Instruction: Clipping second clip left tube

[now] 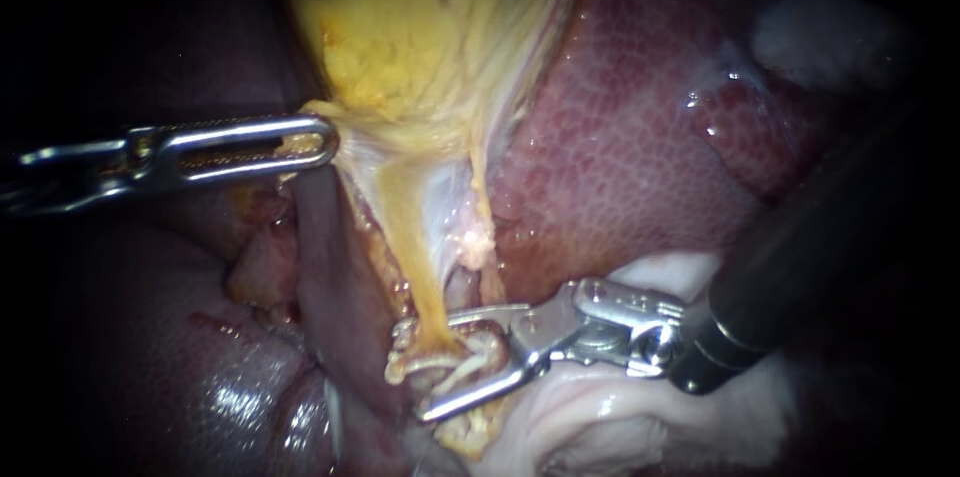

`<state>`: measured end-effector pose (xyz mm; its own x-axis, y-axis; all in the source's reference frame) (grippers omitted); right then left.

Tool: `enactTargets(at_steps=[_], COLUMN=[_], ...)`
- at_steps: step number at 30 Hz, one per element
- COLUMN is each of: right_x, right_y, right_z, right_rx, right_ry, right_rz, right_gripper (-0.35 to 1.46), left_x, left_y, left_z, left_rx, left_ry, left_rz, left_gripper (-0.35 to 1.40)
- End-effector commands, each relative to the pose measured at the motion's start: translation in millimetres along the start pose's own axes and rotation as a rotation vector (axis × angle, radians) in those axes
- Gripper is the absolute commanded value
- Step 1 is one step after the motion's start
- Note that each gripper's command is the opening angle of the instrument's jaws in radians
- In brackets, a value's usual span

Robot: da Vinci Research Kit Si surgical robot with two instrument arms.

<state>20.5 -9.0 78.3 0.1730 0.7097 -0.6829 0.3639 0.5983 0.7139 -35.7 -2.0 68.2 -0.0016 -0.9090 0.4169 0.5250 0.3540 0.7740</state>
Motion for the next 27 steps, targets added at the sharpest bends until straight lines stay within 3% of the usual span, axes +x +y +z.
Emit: enactTargets(at_steps=[1, 5, 6, 7, 8, 9, 10, 26, 27], right_x=[-0.4, -1.5, -1.5, -1.6, -1.5, -1.3, -1.1, -0.9, -1.0], right_y=[0.3, 1.6, 1.7, 1.6, 1.5, 1.5, 1.6, 1.7, 1.9], right_z=[0.4, 0.8, 0.5, 0.0, -0.7, -1.0, -1.3, -2.0, -2.1], right_rx=[-0.002, -0.026, -0.025, -0.009, 0.026, 0.011, 0.005, 0.011, 0.002], right_ry=[-0.001, 0.001, 0.001, -0.001, -0.032, -0.046, -0.049, -0.053, -0.051], right_rz=[0.0, -0.005, 0.001, 0.013, 0.041, 0.044, 0.046, 0.047, 0.047], right_gripper=[0.58, 0.53, 0.42, 0.22, -0.07, -0.27, -0.35, -0.35, -0.16], left_x=[0.2, 0.6, 0.6, 0.6, 0.6, 0.6, 0.6, 0.8, 0.8], left_y=[-0.1, -0.3, -0.3, -0.2, -0.3, -0.3, -0.3, -0.3, -0.3], left_z=[0.1, 0.4, 0.4, 0.4, 0.3, 0.3, 0.2, 0.3, 0.3], left_rx=[-0.004, -0.003, -0.003, -0.003, -0.003, -0.003, -0.003, 0.002, 0.002], left_ry=[-0.002, -0.005, -0.005, -0.005, -0.005, -0.005, -0.005, -0.003, -0.003], left_rz=[0.0, 0.002, 0.002, 0.002, 0.002, 0.002, 0.002, 0.002, 0.002], left_gripper=[-0.35, -0.35, -0.35, -0.35, -0.35, -0.35, -0.35, -0.35, -0.35])
